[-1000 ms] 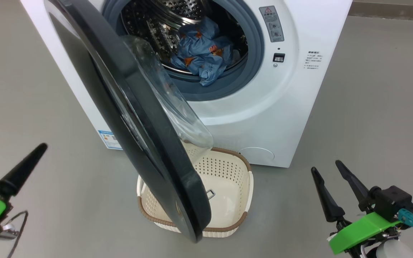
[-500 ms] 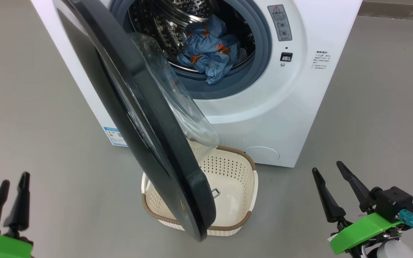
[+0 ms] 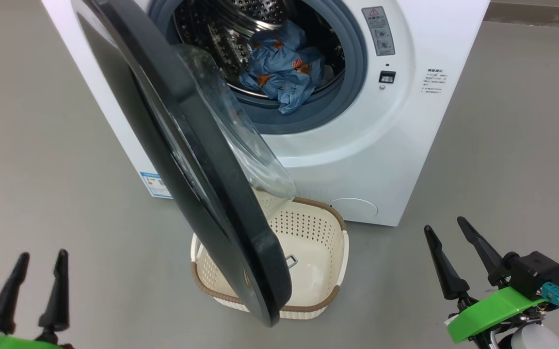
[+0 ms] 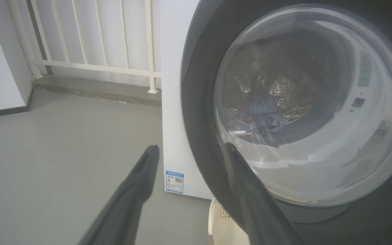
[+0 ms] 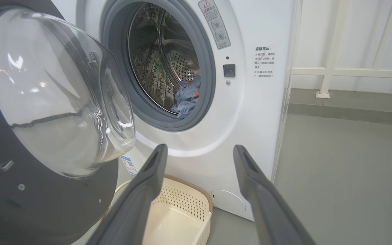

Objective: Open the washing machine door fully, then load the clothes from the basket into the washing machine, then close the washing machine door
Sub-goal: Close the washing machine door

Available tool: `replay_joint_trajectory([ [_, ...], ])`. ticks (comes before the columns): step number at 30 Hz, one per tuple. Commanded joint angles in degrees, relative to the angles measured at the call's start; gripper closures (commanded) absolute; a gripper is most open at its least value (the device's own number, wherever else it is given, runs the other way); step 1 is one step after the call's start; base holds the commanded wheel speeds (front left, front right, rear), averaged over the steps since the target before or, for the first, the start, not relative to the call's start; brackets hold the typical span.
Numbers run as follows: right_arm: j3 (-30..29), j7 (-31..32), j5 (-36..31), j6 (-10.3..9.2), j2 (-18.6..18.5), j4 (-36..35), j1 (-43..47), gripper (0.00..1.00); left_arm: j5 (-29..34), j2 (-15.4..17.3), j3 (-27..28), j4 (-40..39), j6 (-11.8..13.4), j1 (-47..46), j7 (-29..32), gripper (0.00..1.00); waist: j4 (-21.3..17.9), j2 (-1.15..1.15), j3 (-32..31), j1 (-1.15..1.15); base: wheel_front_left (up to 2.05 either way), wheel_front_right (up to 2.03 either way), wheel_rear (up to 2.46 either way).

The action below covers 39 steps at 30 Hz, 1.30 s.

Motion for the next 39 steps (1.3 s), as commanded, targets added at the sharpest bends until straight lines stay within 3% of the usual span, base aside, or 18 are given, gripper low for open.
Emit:
replay_joint_trajectory([
  [1, 0.84, -0.46, -0.44, 0.25, -0.42, -1.41, -0.31, 0.0, 2.1, 1.06, 3.38, -1.9, 0.02, -0.8, -0.37, 0.0, -0.19, 0.0, 0.06, 0.0, 0.0, 0.0, 0.0],
  [6, 0.88, -0.46, -0.34, 0.25, -0.4, -1.3, -0.45, 0.0, 6.99, -2.61, 5.33, -2.77, 0.02, 1.07, -0.37, 0.0, -0.71, 0.0, -0.07, 0.0, 0.0, 0.0, 0.0],
  [13, 0.82, -0.46, -0.32, 0.25, -0.33, -1.32, -0.44, 0.0, 9.94, -4.55, 5.97, -2.1, 0.02, 2.32, -0.37, 0.0, -1.21, 0.0, -0.17, 0.0, 0.0, 0.0, 0.0],
  [26, 0.43, -0.46, -0.37, 0.25, -0.36, -1.47, -0.35, 0.0, 10.76, -4.42, 5.9, -2.1, 0.02, 2.61, -0.38, 0.0, -1.88, 0.0, -0.18, 0.0, 0.0, 0.0, 0.0],
  [39, -0.32, -0.46, -0.64, 0.25, 0.38, -1.94, 0.16, 0.0, 10.1, -2.92, 4.86, -2.97, 0.02, 3.22, -0.38, 0.0, -6.5, 0.0, 0.2, 0.0, 0.0, 0.0, 0.0],
])
